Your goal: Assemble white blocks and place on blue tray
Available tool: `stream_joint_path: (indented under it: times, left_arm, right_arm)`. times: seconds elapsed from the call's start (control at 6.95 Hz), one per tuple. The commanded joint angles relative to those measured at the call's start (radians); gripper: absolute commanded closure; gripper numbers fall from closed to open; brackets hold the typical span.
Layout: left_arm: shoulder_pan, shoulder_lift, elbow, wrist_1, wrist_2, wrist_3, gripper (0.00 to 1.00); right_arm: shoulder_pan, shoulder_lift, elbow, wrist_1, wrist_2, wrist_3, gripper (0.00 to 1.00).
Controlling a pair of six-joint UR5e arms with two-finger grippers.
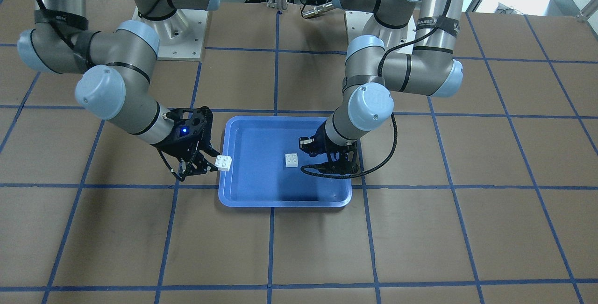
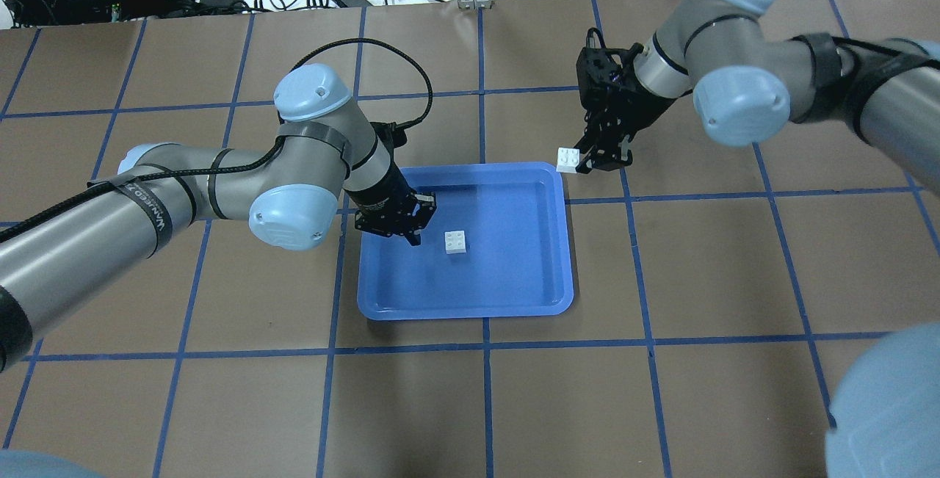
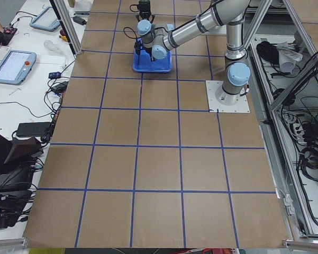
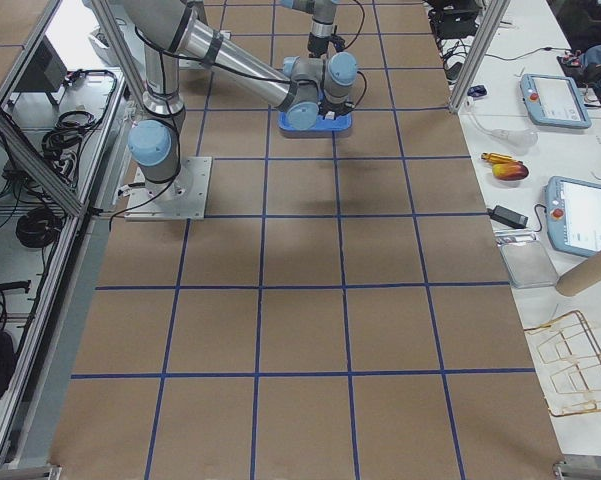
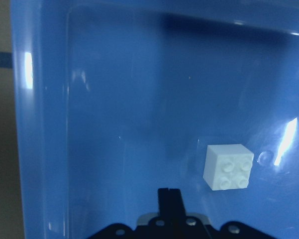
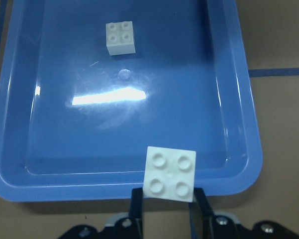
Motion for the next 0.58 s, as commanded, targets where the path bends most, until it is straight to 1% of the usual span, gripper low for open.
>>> stream_joint_path:
  times: [0.0, 0.14, 0.29, 0.43]
  left_arm:
    - [0.000, -0.020, -0.002, 0.022, -0.066, 0.000, 1.00]
    - [0.000, -0.021, -0.002, 0.022, -0.065, 0.000, 1.00]
    - [0.000, -0.026, -0.002, 0.024, -0.066, 0.001, 1.00]
    - [0.000, -0.031, -0.001, 0.025, -0.066, 0.006, 1.00]
  right_arm:
    - [0.083, -0.001, 0.073, -0.141, 0.014, 0.105, 1.00]
    - [0.108, 0.021, 0.074, -0.193, 0.016, 0.119, 1.00]
    - [0.111, 0.058, 0.073, -0.203, 0.014, 0.157, 1.00]
    - [0.123, 0.098, 0.068, -0.256, 0.011, 0.171, 1.00]
